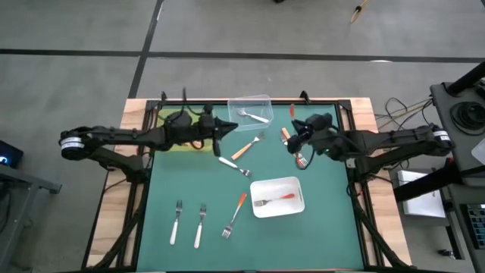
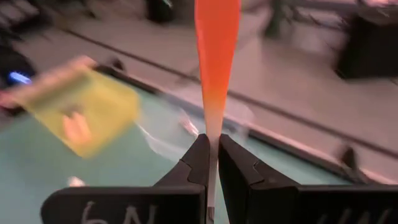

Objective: Sort silverware by color (type)
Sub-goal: Put the orange fork into the white bin

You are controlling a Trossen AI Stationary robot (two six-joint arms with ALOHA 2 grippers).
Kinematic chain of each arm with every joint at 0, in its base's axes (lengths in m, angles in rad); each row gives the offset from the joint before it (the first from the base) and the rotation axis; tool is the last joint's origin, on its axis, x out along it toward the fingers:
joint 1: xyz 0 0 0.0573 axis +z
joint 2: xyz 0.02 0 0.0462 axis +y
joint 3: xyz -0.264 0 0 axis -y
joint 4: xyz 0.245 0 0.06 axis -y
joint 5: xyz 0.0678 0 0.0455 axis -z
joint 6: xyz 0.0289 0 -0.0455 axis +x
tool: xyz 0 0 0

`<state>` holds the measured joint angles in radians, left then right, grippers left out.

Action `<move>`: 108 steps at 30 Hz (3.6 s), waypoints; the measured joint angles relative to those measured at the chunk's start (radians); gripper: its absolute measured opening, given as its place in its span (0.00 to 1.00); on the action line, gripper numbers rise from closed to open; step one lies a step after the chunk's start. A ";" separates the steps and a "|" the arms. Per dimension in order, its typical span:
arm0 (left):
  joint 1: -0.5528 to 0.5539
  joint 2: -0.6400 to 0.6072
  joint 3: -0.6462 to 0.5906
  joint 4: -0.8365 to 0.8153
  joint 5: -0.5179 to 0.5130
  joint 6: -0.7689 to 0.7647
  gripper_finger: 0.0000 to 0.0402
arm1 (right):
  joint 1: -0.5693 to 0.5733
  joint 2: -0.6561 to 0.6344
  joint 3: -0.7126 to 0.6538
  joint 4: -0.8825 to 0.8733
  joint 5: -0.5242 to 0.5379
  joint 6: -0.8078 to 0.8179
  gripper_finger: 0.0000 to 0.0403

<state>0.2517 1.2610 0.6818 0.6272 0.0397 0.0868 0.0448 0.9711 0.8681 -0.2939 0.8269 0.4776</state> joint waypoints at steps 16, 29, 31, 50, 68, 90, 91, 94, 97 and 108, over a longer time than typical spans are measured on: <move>-0.027 0.000 -0.032 0.182 -0.003 -0.081 0.00 | -0.115 0.075 -0.319 1.200 -0.393 -0.279 0.03; -0.053 0.182 0.071 0.169 -0.004 -0.068 0.35 | -0.136 0.188 -0.325 1.418 -0.464 -0.311 0.03; -0.053 0.231 0.108 0.170 -0.016 -0.075 0.43 | -0.136 0.189 -0.321 1.418 -0.465 -0.316 0.03; -0.054 0.431 0.269 0.169 0.021 -0.133 0.61 | -0.135 0.192 -0.319 1.402 -0.464 -0.387 0.03; -0.053 0.481 0.333 0.139 -0.097 -0.184 0.04 | -0.135 0.192 -0.319 1.396 -0.461 -0.414 0.03; -0.028 0.262 0.332 -0.359 -0.126 -0.241 0.00 | -0.135 0.128 -0.277 1.007 -0.405 -0.400 0.36; -0.022 0.239 0.332 -0.425 -0.126 -0.242 0.00 | -0.134 0.124 -0.262 0.947 -0.405 -0.422 0.37; -0.001 0.170 0.332 -0.647 -0.126 -0.260 0.00 | -0.116 0.119 -0.201 0.733 -0.407 -0.517 0.38; 0.021 0.115 0.332 -0.847 -0.097 -0.310 0.00 | -0.085 0.125 -0.124 0.532 -0.412 -0.642 0.37; 0.049 0.081 0.331 -1.115 0.282 -0.562 0.00 | 0.051 0.272 0.196 0.235 -0.410 -1.090 0.32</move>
<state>0.3006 1.3418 1.0130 -0.4878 0.3216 -0.4756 0.0962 1.2431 1.0643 -0.0586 0.4169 -0.6123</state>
